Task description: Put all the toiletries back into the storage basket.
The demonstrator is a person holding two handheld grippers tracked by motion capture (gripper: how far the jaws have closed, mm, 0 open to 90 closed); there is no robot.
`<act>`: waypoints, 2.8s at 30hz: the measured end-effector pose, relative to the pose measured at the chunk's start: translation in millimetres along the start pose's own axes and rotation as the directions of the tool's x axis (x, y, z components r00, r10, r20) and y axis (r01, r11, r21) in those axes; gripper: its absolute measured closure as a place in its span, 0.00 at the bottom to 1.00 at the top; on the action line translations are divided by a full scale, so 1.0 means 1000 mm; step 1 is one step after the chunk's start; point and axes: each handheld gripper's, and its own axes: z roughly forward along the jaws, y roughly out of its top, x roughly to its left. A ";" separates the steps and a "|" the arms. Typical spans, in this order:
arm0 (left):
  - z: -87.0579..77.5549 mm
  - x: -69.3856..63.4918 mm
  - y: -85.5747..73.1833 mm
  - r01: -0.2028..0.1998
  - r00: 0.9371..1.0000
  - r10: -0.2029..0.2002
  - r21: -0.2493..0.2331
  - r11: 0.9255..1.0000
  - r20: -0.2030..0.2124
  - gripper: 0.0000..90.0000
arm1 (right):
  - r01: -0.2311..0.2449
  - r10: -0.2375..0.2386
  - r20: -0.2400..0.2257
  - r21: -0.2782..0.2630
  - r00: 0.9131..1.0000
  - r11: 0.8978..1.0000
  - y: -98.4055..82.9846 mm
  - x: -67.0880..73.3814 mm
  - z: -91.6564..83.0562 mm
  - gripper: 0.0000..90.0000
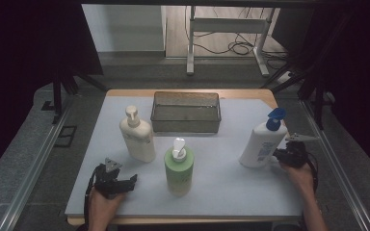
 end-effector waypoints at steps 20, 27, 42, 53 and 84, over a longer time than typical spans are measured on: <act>0.000 0.000 0.000 0.000 1.000 0.000 0.000 1.000 0.000 0.13 | 0.066 -0.066 -0.012 0.057 0.998 0.996 -0.012 0.034 -0.002 0.96; 0.000 0.000 0.000 -0.001 1.000 0.001 0.001 1.000 0.000 0.13 | 0.088 -0.087 -0.019 0.082 0.996 0.993 -0.015 0.046 0.001 0.95; 0.000 0.000 0.000 0.000 1.000 0.000 0.000 1.000 0.000 0.13 | 0.057 -0.057 -0.007 0.067 0.998 0.996 -0.025 0.048 -0.020 0.84; 0.000 0.000 0.000 0.001 1.000 -0.001 -0.001 1.000 0.001 0.13 | 0.089 -0.090 0.003 0.080 0.996 0.993 -0.035 0.061 -0.037 0.63; 0.000 0.000 0.000 0.000 1.000 0.000 -0.002 1.000 0.000 0.13 | 0.146 -0.148 -0.052 -0.025 0.988 0.989 -0.001 0.084 -0.051 0.23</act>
